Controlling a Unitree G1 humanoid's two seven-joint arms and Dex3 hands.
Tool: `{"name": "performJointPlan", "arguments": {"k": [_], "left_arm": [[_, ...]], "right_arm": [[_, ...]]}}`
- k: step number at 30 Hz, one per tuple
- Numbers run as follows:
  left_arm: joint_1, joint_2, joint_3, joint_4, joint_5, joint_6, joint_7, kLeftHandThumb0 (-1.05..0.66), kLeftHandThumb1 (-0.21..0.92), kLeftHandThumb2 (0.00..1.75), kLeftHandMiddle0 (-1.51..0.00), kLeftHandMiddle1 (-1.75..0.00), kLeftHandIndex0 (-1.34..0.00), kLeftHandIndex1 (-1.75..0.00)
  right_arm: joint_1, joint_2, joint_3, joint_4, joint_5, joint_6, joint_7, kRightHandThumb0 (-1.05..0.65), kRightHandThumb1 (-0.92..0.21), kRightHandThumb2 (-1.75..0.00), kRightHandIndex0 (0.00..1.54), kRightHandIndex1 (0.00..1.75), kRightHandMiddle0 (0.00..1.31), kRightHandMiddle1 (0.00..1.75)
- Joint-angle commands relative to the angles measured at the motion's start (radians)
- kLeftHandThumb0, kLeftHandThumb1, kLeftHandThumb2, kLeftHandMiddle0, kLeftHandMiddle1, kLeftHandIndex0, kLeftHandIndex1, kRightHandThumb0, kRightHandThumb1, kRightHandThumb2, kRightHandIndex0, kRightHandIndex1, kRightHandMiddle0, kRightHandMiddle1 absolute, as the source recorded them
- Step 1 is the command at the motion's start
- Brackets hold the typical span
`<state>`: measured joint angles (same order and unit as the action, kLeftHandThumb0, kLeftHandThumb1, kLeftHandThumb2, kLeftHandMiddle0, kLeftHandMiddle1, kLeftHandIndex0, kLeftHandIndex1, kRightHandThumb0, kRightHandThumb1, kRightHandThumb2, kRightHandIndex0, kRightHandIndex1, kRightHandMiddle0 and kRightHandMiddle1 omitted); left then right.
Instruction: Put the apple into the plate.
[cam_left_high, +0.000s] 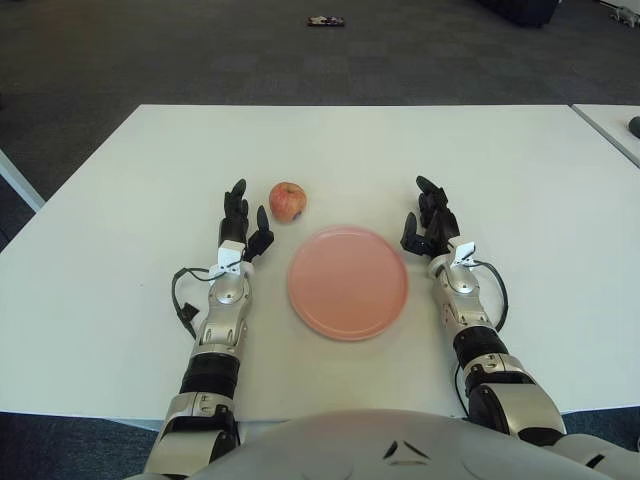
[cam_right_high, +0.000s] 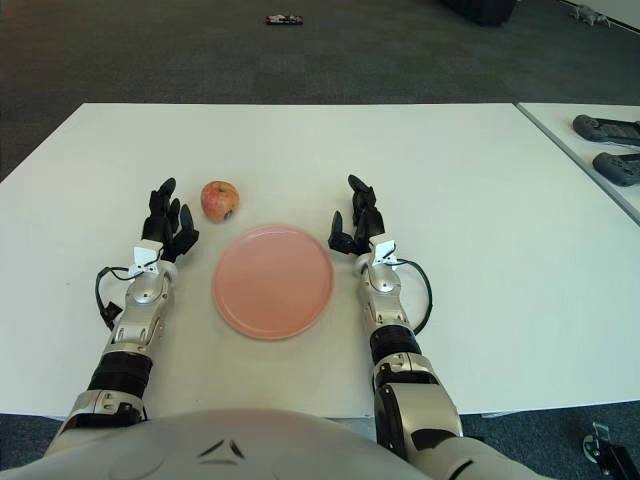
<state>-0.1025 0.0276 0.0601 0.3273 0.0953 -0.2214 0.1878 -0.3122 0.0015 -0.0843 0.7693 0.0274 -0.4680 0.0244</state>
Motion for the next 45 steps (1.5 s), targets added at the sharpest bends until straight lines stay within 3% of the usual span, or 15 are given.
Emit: {"name": "performJointPlan", "arguments": {"k": [1, 13, 25, 45], "left_arm": [[-0.021, 0.012, -0.003, 0.008, 0.015, 0.006, 0.001, -0.80, 0.92, 0.86, -0.26, -0.01, 0.00, -0.52], [-0.037, 0.015, -0.006, 0.026, 0.023, 0.001, 0.007, -0.80, 0.92, 0.85, -0.27, -0.01, 0.00, -0.54], [-0.040, 0.009, -0.006, 0.022, 0.008, 0.011, -0.004, -0.78, 0.92, 0.83, -0.29, -0.02, 0.00, -0.58], [-0.031, 0.016, -0.015, 0.013, -0.005, 0.014, -0.040, -0.78, 0.92, 0.82, -0.28, -0.01, 0.00, -0.56]], "right_arm": [[0.015, 0.007, -0.003, 0.017, 0.011, 0.037, 0.004, -0.11, -0.43, -1.39, 0.21, 0.00, 0.00, 0.44], [0.010, 0.007, -0.005, 0.018, -0.001, 0.044, -0.018, -0.15, -0.44, -1.35, 0.22, 0.01, 0.00, 0.42], [0.016, 0.016, 0.002, -0.021, -0.025, 0.110, -0.099, -0.20, -0.46, -1.22, 0.24, 0.01, 0.00, 0.42], [0.052, 0.026, 0.013, -0.092, -0.026, 0.148, -0.126, -0.21, -0.46, -1.17, 0.23, 0.00, 0.00, 0.42]]}}
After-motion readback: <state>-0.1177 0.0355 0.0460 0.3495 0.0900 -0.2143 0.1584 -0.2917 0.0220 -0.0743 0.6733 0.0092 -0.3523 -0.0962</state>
